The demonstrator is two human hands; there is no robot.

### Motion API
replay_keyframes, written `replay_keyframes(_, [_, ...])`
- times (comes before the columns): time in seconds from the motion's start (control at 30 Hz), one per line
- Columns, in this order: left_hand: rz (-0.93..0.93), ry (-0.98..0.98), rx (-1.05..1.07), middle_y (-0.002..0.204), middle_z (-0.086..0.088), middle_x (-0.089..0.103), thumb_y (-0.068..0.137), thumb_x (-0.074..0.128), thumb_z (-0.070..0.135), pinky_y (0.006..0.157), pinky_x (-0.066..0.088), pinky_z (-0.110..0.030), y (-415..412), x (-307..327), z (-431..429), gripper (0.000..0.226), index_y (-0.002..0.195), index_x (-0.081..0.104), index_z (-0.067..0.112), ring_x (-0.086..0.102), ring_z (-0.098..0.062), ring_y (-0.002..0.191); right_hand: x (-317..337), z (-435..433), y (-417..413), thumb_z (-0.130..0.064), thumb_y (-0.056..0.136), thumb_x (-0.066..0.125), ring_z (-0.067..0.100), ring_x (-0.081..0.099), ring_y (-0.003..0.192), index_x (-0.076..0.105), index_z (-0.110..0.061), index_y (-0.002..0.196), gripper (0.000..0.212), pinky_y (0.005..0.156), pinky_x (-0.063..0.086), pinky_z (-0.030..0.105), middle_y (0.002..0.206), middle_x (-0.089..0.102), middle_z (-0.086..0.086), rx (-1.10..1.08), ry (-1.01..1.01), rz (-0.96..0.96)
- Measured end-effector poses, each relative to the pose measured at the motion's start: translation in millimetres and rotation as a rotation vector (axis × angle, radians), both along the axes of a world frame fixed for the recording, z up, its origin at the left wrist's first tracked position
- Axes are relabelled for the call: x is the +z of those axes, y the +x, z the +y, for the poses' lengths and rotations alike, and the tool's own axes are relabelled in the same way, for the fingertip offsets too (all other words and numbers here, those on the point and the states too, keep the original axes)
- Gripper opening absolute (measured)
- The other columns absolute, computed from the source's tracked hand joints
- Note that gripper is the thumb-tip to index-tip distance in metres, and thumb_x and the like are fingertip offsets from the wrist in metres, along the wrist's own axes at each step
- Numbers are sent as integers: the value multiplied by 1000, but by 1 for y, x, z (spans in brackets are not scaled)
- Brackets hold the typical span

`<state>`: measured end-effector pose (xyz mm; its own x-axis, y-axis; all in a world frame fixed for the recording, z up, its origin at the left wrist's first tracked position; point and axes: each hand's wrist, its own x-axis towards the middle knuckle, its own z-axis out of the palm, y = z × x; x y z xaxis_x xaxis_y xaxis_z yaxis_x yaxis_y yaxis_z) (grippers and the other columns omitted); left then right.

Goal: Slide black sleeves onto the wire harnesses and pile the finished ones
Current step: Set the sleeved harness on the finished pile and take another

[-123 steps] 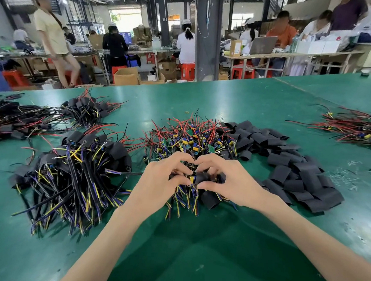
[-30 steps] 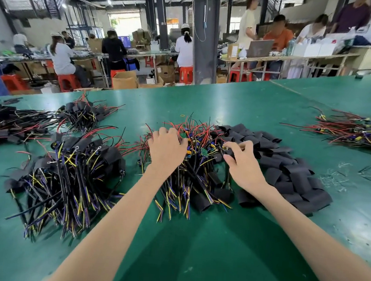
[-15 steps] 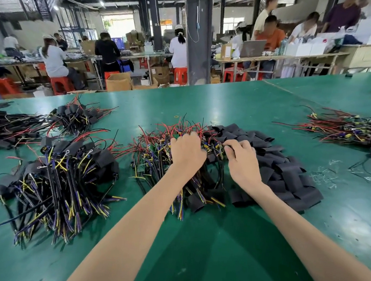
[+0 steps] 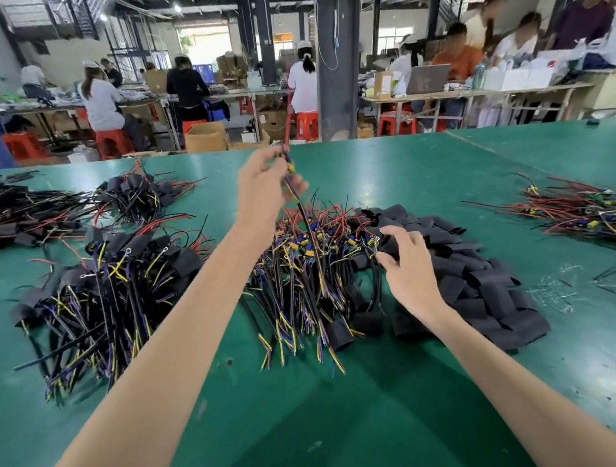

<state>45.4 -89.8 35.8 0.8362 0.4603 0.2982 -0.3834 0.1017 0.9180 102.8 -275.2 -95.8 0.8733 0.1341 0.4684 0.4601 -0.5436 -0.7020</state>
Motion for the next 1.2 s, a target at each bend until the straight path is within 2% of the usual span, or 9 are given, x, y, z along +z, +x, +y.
replay_keyframes(0.13, [-119,-70,100,83,-7,51,97,31,-5,48,40,-22,-4,16,9,30,108,57,3,46,-11,55,1,0,-1,-8,95,51,5,37,64,47,-18,129,35,60,23,25,105,40,5,8,-6,13])
replay_keyframes(0.3, [366,863,89,86,-11,59,94,32,-2,36,28,-14,-12,28,14,33,88,63,6,41,2,31,2,0,-1,-13,96,52,14,40,67,46,-18,130,35,65,28,27,108,43,7,8,-14,22])
replay_keyframes(0.4, [582,1258,4,107,-21,65,93,37,-5,56,45,-13,-19,12,13,30,108,64,-2,66,-13,72,2,0,-2,-15,94,54,17,43,74,48,-18,129,35,65,24,25,108,46,7,37,-23,13])
replay_keyframes(0.47, [636,1258,-13,106,-20,64,95,36,-2,58,45,-24,-27,-7,15,27,104,62,1,59,-34,84,4,1,-3,-16,94,55,14,43,74,48,-19,129,36,64,23,23,109,48,7,53,-30,21])
replay_keyframes(0.6, [714,1119,-98,93,-2,62,100,31,50,82,47,-32,-42,-50,33,42,97,58,18,54,-18,80,5,3,-4,-16,93,57,21,50,106,44,-16,133,42,80,28,18,126,50,8,57,-25,29])
replay_keyframes(0.73, [549,1135,-36,83,4,65,97,47,27,65,39,-24,-48,-83,45,24,79,60,20,52,-15,67,9,8,-8,-17,91,61,24,52,115,47,-11,130,42,101,36,30,127,54,10,78,41,61])
replay_keyframes(0.8, [451,1168,32,76,6,61,97,48,22,65,36,-24,-48,-92,44,24,77,57,13,51,-17,70,12,9,-11,-16,90,61,27,60,101,50,-12,126,37,95,46,42,115,60,10,107,118,110])
replay_keyframes(0.93, [391,1403,308,71,9,52,96,47,39,80,30,-36,-51,-98,42,22,83,55,23,49,-21,83,18,11,-20,-11,91,60,15,67,72,53,-9,121,31,74,58,33,91,60,-2,188,350,261])
replay_keyframes(1.2, [392,1704,511,71,6,59,91,47,12,95,18,-43,-56,-111,33,15,99,56,22,57,-20,88,30,10,-33,-6,95,49,32,66,83,55,-5,99,8,71,56,50,93,66,13,652,851,993])
